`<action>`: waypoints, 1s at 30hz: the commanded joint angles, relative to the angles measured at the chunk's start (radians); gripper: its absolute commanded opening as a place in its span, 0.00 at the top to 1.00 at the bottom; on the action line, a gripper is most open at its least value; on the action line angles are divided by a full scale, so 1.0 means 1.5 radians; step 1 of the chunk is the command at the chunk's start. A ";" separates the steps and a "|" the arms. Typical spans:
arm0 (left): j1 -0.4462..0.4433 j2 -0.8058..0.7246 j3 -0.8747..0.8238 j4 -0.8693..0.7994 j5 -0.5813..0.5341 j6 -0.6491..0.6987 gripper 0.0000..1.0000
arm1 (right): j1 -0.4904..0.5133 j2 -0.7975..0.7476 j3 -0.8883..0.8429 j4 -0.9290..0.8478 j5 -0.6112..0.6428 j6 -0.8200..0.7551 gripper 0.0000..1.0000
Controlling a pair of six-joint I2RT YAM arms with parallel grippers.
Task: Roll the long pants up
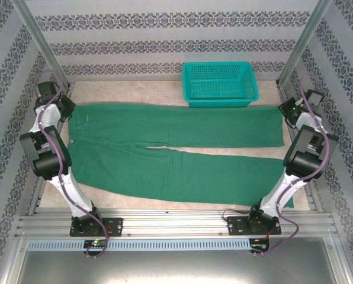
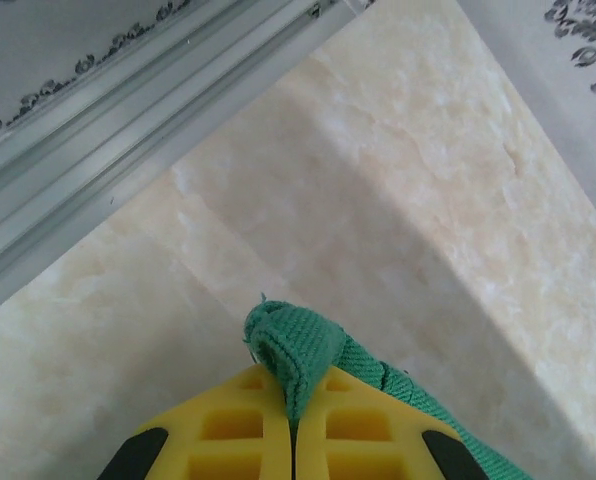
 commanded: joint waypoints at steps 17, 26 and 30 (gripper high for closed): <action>0.077 -0.185 -0.157 0.151 0.025 -0.049 1.00 | -0.023 -0.172 -0.076 0.112 -0.089 -0.095 1.00; 0.119 -0.300 -0.292 0.213 0.007 -0.090 1.00 | -0.066 -0.254 -0.274 0.341 -0.081 -0.049 1.00; 0.148 -0.337 -0.349 0.225 0.006 -0.107 1.00 | -0.082 -0.298 -0.364 0.398 -0.049 -0.044 1.00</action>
